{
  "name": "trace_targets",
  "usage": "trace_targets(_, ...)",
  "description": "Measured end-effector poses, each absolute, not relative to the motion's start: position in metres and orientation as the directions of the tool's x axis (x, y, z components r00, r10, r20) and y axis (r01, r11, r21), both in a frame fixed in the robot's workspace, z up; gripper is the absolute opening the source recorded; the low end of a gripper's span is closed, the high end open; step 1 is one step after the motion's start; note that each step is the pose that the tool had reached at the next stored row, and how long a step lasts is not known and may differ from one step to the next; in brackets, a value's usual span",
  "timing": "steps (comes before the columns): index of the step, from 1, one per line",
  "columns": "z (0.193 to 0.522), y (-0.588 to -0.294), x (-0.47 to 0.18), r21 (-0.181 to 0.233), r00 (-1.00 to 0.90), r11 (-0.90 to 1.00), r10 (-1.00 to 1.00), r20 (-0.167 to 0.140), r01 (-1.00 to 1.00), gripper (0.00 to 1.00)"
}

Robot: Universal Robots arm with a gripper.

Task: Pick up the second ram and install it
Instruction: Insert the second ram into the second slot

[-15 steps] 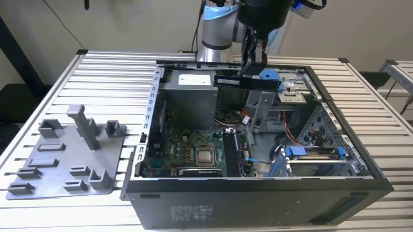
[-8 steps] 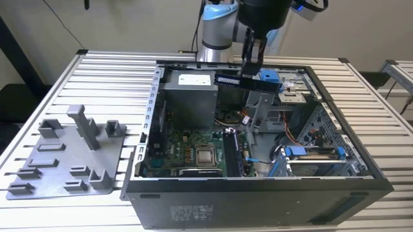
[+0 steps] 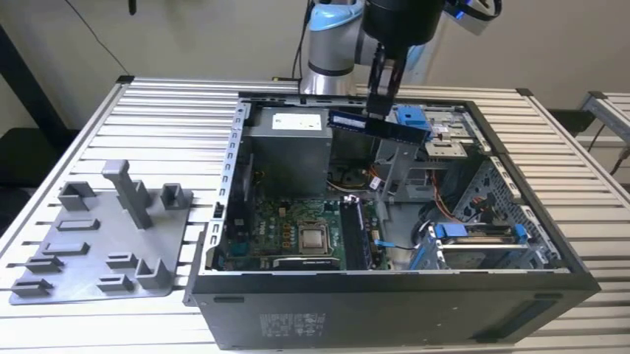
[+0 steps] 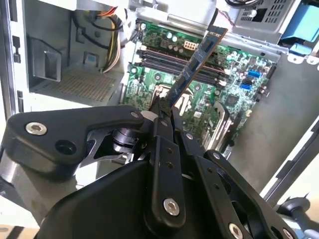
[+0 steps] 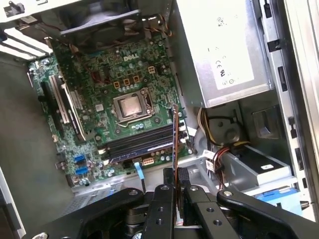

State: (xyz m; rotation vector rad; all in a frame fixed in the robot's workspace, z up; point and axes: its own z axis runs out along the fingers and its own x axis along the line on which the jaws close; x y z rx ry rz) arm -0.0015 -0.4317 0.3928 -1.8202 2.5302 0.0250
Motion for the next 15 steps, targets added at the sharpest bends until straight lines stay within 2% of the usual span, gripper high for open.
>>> trace_targets(15, 0.3926, -0.4317, -0.0015, -0.001, -0.507, 0.507, -0.861, -0.029, -0.862, 0.14)
